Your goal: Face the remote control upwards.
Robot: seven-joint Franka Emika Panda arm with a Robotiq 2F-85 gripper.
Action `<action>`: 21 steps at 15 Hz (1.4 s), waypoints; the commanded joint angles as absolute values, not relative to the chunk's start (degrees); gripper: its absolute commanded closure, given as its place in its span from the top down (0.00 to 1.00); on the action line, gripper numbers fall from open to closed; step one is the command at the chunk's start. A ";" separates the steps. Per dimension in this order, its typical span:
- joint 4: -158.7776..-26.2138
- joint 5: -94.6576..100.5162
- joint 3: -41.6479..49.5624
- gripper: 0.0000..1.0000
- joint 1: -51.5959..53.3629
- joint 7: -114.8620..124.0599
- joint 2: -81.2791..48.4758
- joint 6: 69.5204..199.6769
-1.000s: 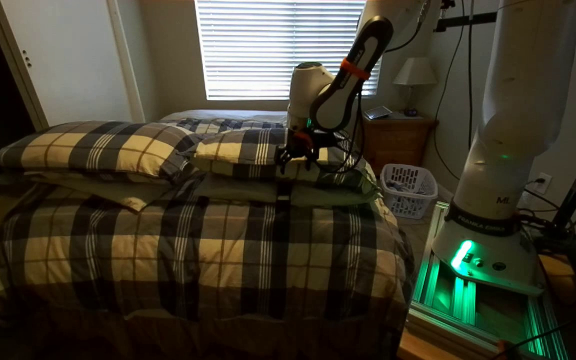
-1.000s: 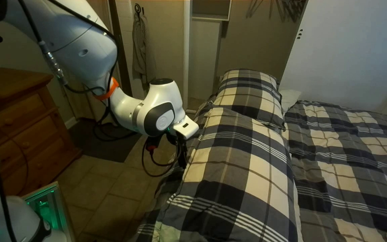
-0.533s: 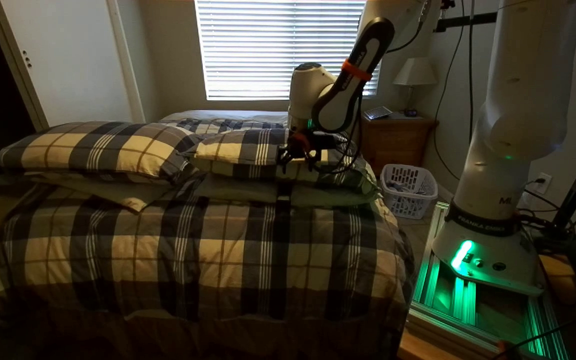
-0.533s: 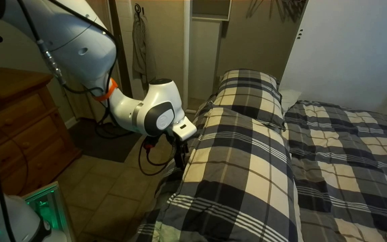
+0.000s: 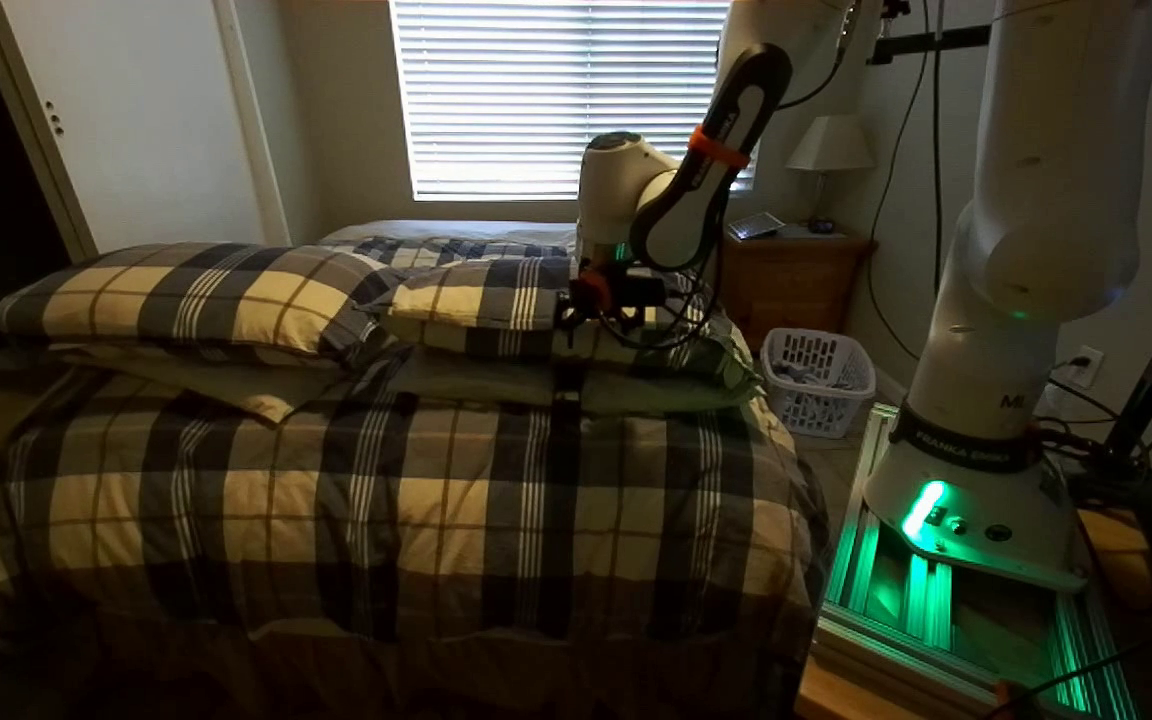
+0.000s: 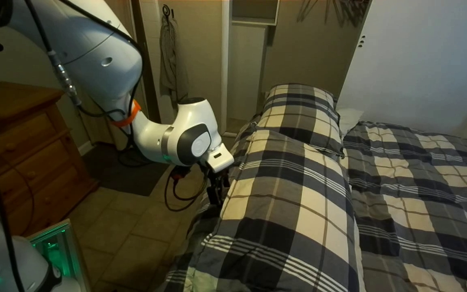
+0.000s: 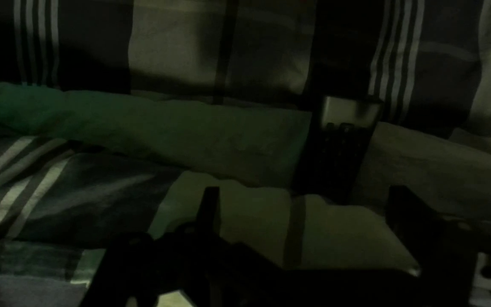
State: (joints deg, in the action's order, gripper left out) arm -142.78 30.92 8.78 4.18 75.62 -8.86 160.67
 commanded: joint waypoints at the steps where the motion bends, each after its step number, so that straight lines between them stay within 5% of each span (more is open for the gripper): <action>1: -141.47 28.72 8.56 1.00 3.79 72.64 -10.73 160.69; 11: -126.30 23.46 8.61 1.00 9.28 70.26 -35.76 168.37; 21: -125.87 17.43 11.63 1.00 13.38 66.94 -36.59 167.67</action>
State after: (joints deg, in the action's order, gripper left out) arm -125.45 22.22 8.37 9.50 69.60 -36.88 167.81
